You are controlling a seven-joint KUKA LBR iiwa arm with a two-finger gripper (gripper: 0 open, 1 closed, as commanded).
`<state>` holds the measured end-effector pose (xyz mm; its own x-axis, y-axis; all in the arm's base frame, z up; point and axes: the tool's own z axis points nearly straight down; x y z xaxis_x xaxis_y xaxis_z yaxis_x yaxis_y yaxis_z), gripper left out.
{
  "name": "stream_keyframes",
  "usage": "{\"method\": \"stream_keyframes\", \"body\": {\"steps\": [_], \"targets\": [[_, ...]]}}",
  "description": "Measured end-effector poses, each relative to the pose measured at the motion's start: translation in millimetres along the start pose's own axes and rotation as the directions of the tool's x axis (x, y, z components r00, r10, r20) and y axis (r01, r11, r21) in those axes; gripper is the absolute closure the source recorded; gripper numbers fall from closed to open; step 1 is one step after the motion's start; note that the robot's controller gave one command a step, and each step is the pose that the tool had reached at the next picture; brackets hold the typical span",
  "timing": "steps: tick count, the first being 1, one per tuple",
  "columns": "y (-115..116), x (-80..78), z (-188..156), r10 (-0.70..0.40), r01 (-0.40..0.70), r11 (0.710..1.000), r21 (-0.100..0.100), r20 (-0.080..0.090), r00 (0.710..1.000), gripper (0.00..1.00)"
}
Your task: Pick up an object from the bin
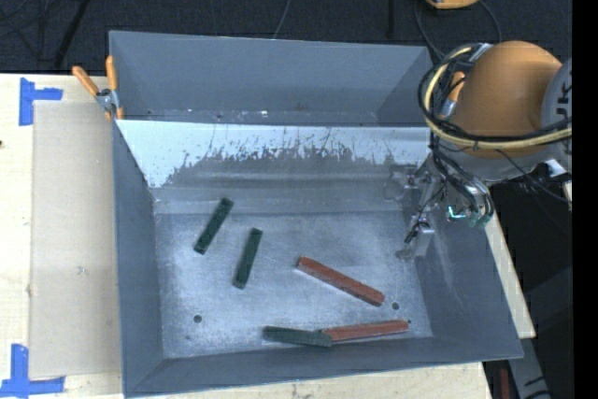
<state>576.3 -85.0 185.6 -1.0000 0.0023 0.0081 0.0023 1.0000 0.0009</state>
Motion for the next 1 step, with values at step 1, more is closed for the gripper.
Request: {"method": "stream_keyframes", "body": {"steps": [1], "targets": [[16.7, 25.6, 109.7, -0.027, 0.027, 1.000, -0.001, -0.001, 1.000, 0.00]]}}
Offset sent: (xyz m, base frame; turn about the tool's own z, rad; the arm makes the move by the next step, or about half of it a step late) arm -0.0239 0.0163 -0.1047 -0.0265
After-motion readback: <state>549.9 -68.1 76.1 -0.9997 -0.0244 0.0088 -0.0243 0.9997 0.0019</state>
